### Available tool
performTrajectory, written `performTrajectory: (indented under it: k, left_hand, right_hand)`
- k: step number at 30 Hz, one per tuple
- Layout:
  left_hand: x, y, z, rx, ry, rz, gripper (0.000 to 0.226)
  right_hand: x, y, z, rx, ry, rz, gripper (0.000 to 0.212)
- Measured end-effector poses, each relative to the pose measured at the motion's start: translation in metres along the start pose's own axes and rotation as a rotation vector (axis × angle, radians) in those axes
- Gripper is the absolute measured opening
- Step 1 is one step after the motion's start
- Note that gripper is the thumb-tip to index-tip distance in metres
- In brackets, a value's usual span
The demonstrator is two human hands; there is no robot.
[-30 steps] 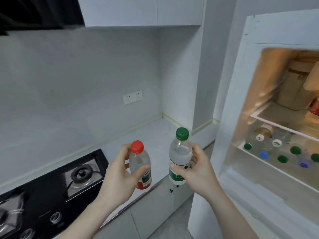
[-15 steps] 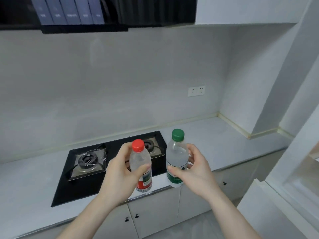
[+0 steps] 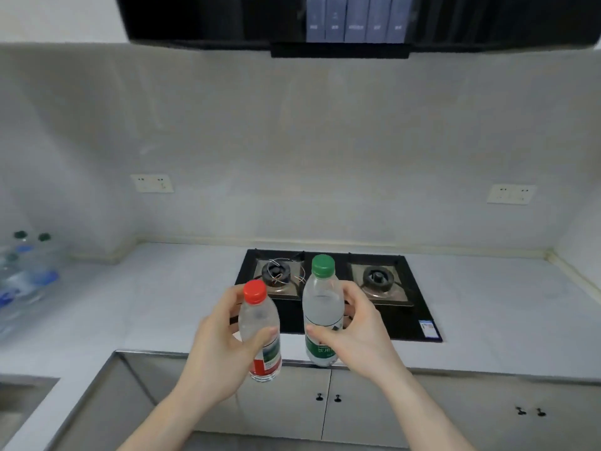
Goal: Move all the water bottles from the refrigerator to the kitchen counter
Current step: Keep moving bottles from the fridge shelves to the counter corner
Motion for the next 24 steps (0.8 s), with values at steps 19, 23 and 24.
performTrajectory:
  k: [19, 23, 24]
  left_hand:
    - [-0.092, -0.214, -0.128, 0.003, -0.313, 0.464, 0.056]
    - [-0.116, -0.245, -0.152, 0.012, -0.349, 0.549, 0.053]
    - [-0.12, -0.252, -0.159, 0.01, -0.353, 0.563, 0.051]
  right_hand:
    - [-0.194, 0.285, -0.046, -0.146, -0.164, -0.503, 0.057]
    - [-0.234, 0.336, -0.053, -0.164, -0.198, -0.589, 0.053]
    - [-0.241, 0.348, -0.054, -0.164, -0.204, -0.603, 0.053]
Point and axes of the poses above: each hand's wrist, its own x-axis away from the middle knuckle, its own y-axis out of the palm, z = x × y, the point moved 6 cm from there along -x, towards the middle knuckle, and after that the axes turned 9 degrees about -y, right-handed, at the moved point
